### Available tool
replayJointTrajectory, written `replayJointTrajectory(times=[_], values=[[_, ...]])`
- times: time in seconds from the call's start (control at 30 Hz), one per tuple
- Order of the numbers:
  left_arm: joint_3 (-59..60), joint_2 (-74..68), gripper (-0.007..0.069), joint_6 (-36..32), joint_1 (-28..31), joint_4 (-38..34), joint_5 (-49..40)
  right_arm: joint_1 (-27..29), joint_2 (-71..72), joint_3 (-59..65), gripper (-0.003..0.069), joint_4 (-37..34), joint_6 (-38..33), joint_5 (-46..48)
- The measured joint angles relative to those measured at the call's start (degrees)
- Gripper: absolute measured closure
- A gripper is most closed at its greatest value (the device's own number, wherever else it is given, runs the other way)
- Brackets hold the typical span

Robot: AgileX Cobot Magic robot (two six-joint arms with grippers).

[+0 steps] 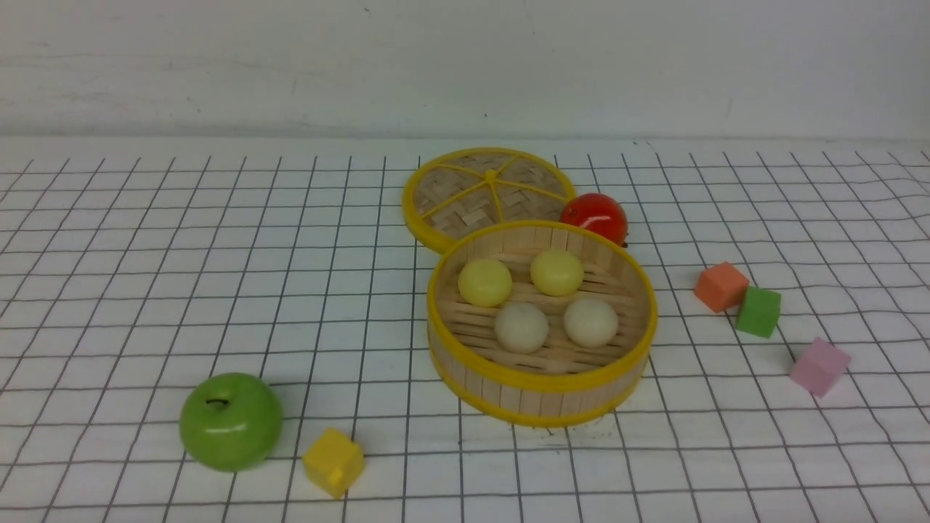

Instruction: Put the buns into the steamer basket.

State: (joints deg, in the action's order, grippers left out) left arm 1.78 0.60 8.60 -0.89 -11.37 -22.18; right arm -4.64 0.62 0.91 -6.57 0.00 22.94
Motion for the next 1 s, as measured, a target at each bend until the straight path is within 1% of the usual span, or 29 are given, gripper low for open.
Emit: replayJointTrajectory(times=[1.0], values=[[0.0, 0.0, 0.0638, 0.31, 0.0, -0.4, 0.06, 0.0, 0.0, 0.0, 0.0615, 0.0, 0.0, 0.0]])
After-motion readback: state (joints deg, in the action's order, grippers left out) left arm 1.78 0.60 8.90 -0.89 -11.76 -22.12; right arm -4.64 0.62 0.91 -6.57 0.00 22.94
